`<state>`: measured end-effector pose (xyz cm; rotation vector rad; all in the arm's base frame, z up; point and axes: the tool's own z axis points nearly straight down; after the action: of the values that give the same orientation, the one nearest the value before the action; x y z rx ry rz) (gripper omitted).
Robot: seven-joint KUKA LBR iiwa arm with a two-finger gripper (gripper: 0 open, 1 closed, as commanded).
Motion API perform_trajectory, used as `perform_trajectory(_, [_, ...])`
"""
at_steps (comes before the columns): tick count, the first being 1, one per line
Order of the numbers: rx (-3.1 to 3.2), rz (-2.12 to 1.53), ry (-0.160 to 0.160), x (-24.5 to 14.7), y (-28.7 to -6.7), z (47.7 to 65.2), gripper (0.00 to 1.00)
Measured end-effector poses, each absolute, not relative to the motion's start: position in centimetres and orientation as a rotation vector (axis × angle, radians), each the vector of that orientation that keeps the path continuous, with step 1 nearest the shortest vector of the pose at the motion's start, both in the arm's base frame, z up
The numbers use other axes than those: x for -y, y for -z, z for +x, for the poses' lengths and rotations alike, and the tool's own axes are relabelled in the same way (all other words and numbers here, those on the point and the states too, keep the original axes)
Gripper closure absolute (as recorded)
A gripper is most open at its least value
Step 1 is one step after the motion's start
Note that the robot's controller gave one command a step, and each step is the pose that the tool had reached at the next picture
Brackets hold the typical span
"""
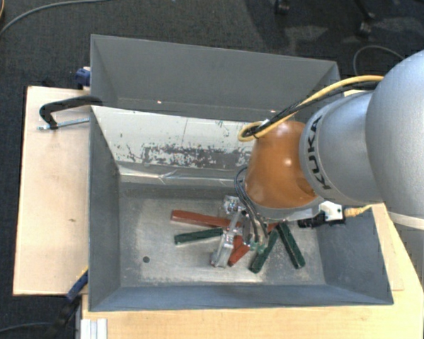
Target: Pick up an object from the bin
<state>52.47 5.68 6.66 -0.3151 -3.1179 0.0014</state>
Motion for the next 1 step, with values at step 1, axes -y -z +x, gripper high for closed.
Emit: perform_trajectory(1, [3.132, -0.317, 0.005, -5.77, -7.37, 52.92, 1.0])
